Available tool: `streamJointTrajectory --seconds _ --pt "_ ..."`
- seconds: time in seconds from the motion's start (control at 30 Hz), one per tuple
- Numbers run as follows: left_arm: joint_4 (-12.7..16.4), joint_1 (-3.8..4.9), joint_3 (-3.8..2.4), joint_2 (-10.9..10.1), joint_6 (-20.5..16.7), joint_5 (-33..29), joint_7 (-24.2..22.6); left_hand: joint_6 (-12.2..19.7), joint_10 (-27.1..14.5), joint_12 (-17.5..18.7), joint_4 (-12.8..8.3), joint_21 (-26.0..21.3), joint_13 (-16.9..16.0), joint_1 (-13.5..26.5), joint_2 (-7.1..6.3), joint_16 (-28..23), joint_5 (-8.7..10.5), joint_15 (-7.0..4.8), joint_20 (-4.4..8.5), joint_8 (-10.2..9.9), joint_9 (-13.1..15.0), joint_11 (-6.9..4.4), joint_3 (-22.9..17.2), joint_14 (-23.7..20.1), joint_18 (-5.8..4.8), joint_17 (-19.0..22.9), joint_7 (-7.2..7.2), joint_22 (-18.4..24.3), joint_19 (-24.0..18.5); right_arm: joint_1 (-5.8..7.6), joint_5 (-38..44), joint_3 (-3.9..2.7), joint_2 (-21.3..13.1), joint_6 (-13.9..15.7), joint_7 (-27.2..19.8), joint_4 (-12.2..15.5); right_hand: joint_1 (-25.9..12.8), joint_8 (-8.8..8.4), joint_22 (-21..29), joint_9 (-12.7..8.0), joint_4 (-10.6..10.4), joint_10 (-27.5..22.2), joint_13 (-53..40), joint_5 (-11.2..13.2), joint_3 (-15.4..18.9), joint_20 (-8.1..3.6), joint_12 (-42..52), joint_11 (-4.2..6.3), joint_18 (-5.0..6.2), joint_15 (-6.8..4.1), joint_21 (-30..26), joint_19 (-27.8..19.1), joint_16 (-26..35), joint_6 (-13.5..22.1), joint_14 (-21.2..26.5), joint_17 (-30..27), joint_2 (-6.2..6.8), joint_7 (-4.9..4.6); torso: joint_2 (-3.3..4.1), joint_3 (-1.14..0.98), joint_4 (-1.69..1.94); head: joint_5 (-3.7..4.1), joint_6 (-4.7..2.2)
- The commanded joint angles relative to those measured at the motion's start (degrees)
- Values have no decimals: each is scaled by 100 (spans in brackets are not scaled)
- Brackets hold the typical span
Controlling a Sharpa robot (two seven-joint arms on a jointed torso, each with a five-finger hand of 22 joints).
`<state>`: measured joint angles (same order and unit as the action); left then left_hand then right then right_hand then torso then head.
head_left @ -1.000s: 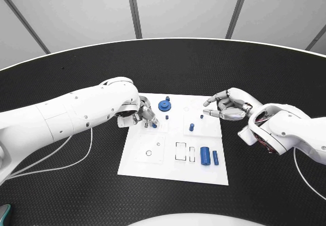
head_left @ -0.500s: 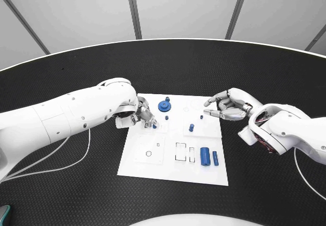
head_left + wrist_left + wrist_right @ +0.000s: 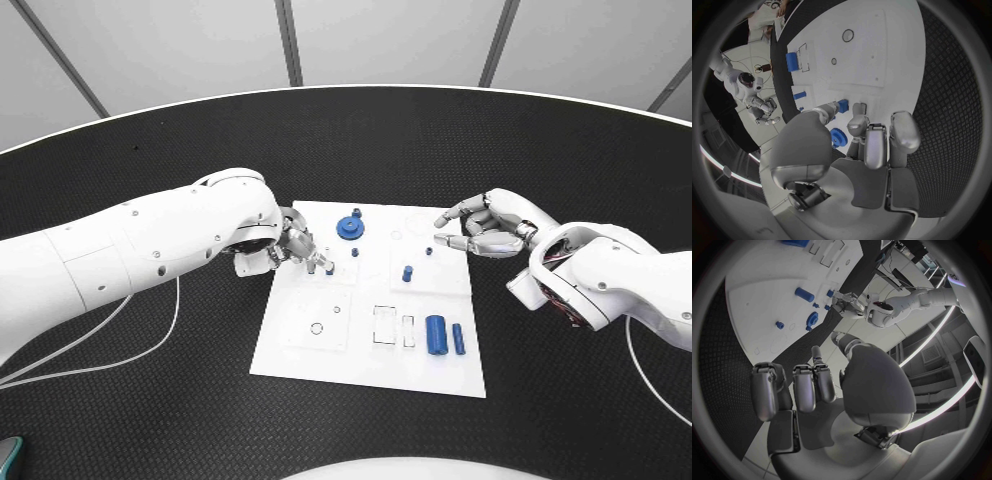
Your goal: Assemble the parts on the task board
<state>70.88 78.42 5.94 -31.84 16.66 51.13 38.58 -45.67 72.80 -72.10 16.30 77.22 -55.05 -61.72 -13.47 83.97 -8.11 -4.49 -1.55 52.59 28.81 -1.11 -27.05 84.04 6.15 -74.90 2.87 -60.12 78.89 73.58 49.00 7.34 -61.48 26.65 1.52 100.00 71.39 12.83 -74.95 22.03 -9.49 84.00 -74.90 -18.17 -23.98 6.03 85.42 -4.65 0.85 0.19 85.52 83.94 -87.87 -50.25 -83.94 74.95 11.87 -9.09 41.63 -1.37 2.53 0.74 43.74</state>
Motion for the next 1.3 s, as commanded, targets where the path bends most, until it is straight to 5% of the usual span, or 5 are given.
streamJointTrajectory --seconds 0.03,0.43,0.67,1.17,1.3 --pt "-63 50 -72 -89 -7 -9 -8 26 -66 45 2 -42 61 -95 14 -33 -6 -9 2 -38 -10 10 59 280 -46 -241 27 35 -18 0 0 0 -5 -3 0 -10 5 30 -740 4 -15 216 -1071 -31 32 -27 -19 45 92 -34 -19 256 2 -9 -458 842 -34 -5 -9 -5 4 -4 -45" --pt "-696 307 -134 -31 -90 -17 -92 90 -187 155 15 -87 239 -192 66 -35 -29 9 -6 -80 -31 34 141 280 -32 -241 55 118 -56 -1 0 0 0 -2 -13 -43 5 30 -740 4 -15 216 -1071 -31 32 -27 -19 45 92 -34 -19 256 2 -9 -458 842 -34 -5 22 -10 -29 -40 -170" --pt "-989 340 -138 142 -52 -17 -104 103 -201 168 22 -94 256 -200 81 -36 -28 14 -8 -92 -37 40 155 279 -30 -238 63 130 -61 -1 0 1 10 -2 -14 -49 1 32 -743 2 -18 220 -1074 -31 34 -28 -15 45 91 -34 -19 258 3 3 -458 844 -36 -5 26 -14 -6 -36 -196" --pt "-1800 335 -136 759 108 91 -201 128 -232 190 22 -108 288 -217 91 -42 -25 27 -13 -113 -49 55 200 276 -25 -229 79 154 -74 -1 0 0 60 -11 -18 -59 1 32 -743 2 -18 220 -1074 -31 34 -28 -15 45 91 -34 -19 258 3 3 -458 844 -36 -5 27 -31 -40 -89 -189" --pt "-1909 328 -135 862 204 96 -201 131 -238 192 28 -112 291 -211 86 -42 -19 32 -15 -117 -52 60 225 275 -24 -228 85 160 -77 -1 0 0 66 -12 -17 -61 1 32 -743 2 -18 220 -1074 -31 34 -28 -15 45 91 -34 -19 258 3 3 -458 844 -36 -5 20 -28 -25 -76 -173"
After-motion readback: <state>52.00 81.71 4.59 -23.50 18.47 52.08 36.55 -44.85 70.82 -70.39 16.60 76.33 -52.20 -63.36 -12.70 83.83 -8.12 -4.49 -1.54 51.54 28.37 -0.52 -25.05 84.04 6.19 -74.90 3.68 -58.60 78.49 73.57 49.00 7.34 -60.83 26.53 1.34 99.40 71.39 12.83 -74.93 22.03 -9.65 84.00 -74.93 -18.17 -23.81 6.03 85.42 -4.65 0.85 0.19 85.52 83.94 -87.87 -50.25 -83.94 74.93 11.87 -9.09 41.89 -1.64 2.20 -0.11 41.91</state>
